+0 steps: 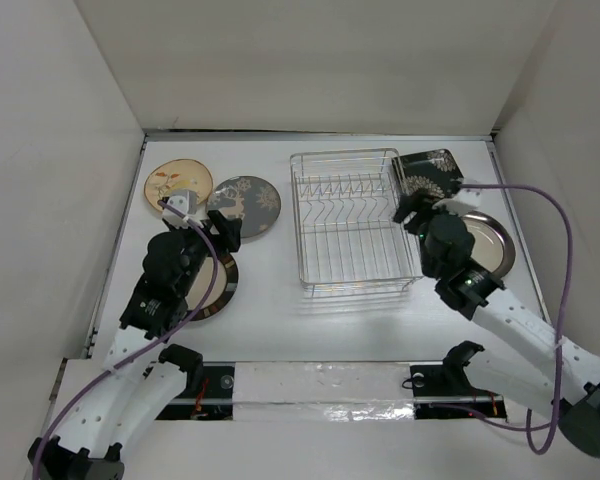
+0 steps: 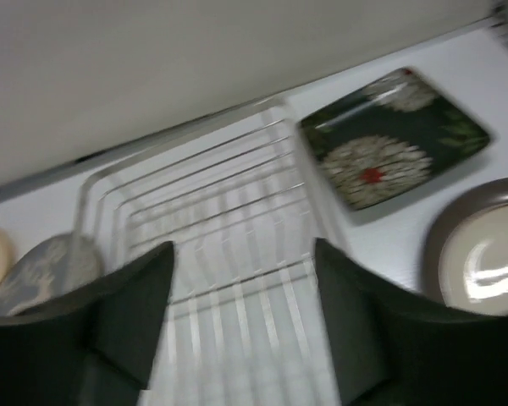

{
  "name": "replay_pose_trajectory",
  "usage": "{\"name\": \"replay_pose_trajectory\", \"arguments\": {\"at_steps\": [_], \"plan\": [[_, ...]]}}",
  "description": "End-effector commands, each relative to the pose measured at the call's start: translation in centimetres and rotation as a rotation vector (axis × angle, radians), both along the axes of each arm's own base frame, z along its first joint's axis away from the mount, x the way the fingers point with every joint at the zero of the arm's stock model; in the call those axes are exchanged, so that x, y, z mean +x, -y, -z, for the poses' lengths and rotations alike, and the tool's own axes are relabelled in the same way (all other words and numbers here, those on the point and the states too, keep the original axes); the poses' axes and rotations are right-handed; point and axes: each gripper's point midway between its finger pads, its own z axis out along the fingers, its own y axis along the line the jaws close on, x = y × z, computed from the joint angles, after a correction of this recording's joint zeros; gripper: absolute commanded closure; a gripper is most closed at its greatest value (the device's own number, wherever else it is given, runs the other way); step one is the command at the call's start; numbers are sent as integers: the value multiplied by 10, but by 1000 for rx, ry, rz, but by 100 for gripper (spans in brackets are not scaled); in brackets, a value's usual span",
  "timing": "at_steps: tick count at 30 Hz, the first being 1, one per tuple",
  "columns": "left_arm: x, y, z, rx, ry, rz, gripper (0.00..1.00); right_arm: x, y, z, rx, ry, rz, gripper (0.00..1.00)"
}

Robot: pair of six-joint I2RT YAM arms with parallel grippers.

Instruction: Load the plates into the dish rack

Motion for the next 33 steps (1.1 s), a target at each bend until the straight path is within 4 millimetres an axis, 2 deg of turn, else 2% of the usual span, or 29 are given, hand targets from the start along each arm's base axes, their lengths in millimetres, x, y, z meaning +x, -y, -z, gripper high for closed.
{"name": "replay_pose_trajectory", "arguments": {"at_steps": [1,2,3,4,5,6,7,10,12,13,14,15,16,17,19,20,21,23,24,28,30,31,32,33], "plan": [[-4,6,-32,-37,103,42,33,-5,50,1,107,0,138,42],[-5,7,-32,-38,100,51,33,-8,60,9,158,-8,172,55],[-5,8,-31,-34,91,57,33,-15,81,4,202,31,227,76],[-6,8,-29,-33,82,57,33,-20,92,11,219,28,257,100],[-8,11,-30,-32,85,79,33,-25,101,28,233,9,285,100],[-12,12,-34,-39,101,90,33,-29,119,32,244,21,340,100],[-13,14,-35,-42,111,105,33,-38,130,27,271,60,368,100],[-18,19,-33,-43,112,140,32,-53,167,47,283,57,511,100],[-23,21,-36,-47,127,157,34,-54,177,61,285,27,538,100],[-23,19,-37,-45,133,147,34,-56,189,65,283,17,576,100],[-25,21,-39,-47,138,153,35,-53,190,74,292,-14,571,100],[-26,22,-39,-44,141,156,38,-53,194,79,298,-29,579,92],[-25,22,-39,-40,139,155,41,-52,196,87,305,-48,580,67],[-26,23,-38,-41,137,160,44,-48,202,95,328,-61,584,53],[-30,22,-40,-45,152,166,62,-45,208,117,354,-110,589,27],[-32,21,-42,-46,160,166,75,-42,213,123,391,-120,580,25],[-34,20,-44,-43,168,164,100,-40,216,137,403,-166,586,23],[-32,22,-42,-37,157,171,100,-40,217,149,433,-200,575,22],[-31,23,-39,-33,147,177,100,-43,224,152,440,-200,599,22],[-31,21,-40,-32,152,165,100,-48,241,151,461,-173,654,24],[-27,22,-36,-25,133,162,100,-56,244,163,483,-225,677,25],[-27,23,-34,-27,128,167,95,-63,257,171,500,-243,719,27],[-26,24,-33,-27,126,168,82,-63,256,177,522,-261,699,27],[-28,23,-35,-30,132,166,75,-66,259,185,537,-279,704,27]]}}
